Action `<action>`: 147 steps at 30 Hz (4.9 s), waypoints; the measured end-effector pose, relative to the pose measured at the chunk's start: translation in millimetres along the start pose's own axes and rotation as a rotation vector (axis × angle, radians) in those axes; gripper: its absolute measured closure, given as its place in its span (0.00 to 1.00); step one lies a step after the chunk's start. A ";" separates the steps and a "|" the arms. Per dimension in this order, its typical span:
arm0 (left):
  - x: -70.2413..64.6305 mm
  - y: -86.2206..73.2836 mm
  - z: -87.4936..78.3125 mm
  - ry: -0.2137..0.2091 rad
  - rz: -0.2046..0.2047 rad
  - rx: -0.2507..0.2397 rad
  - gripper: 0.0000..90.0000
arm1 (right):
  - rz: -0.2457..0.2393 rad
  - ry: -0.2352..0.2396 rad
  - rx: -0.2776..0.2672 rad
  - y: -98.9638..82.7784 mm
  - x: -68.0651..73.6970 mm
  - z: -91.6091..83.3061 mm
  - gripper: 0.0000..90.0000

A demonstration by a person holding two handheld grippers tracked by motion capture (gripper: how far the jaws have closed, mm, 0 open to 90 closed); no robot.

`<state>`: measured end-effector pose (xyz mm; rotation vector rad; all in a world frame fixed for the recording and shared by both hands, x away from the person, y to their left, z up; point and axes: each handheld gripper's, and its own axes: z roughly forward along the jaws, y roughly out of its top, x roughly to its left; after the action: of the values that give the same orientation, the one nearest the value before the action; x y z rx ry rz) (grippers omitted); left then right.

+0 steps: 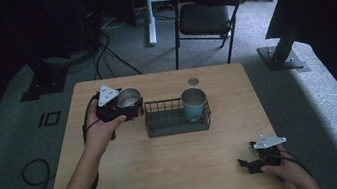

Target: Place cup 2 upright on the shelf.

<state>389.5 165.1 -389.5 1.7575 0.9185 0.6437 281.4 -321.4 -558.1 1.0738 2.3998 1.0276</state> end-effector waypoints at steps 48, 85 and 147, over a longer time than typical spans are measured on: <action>-50.2 -16.9 89.8 -0.096 -0.009 0.030 0.16 | 0.001 -0.001 0.000 0.0 0.1 0.0 0.12; -59.0 -49.7 113.0 -0.115 0.046 0.103 0.15 | 0.001 -0.001 0.000 0.0 0.0 0.0 0.12; -4.3 -66.2 31.4 -0.020 -0.078 0.058 0.03 | 0.005 -0.005 -0.001 0.1 0.5 0.2 0.12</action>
<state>392.4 158.3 -462.5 1.7678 0.9952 0.5528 281.2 -320.8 -558.2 1.0809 2.3943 1.0263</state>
